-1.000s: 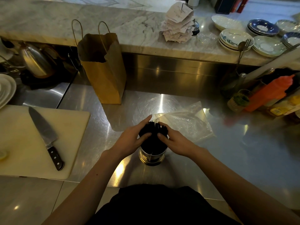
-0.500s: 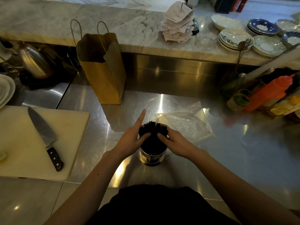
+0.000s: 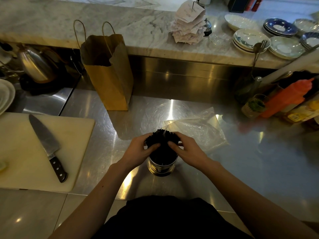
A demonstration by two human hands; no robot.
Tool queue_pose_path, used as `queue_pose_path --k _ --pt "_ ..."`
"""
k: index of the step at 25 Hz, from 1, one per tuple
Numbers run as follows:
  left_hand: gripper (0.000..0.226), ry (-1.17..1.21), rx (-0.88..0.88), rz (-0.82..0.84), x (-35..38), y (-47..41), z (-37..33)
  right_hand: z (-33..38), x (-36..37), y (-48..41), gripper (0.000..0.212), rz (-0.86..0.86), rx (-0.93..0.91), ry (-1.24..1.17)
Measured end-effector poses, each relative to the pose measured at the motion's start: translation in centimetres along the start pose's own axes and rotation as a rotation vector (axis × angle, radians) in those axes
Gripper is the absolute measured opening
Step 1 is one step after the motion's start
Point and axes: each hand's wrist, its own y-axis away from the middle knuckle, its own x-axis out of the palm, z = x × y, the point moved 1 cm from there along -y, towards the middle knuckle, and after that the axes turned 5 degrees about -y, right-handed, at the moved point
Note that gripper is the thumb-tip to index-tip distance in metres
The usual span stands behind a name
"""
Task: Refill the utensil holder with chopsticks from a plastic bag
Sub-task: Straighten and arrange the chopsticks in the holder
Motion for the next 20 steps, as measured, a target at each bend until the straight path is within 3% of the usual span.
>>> queue_pose_path --k 4,8,14,18,20 --pt "0.042 -0.065 0.024 -0.158 -0.5 0.2 -1.0 1.3 -0.7 0.2 0.021 -0.219 -0.123 0.083" --pt "0.030 -0.169 0.042 -0.309 -0.8 0.6 -1.8 1.7 -1.1 0.5 0.011 -0.298 -0.122 0.036" --pt "0.032 -0.167 0.019 -0.300 -1.1 1.1 -2.7 3.3 -2.5 0.4 0.008 -0.314 -0.158 0.043" --pt "0.032 -0.162 0.000 -0.256 -0.9 1.1 -3.0 3.5 -2.4 -0.1 0.024 -0.145 -0.032 0.122" --pt "0.031 -0.163 0.000 -0.247 -0.8 1.1 -3.2 3.4 -1.7 -0.3 0.022 -0.113 -0.038 0.181"
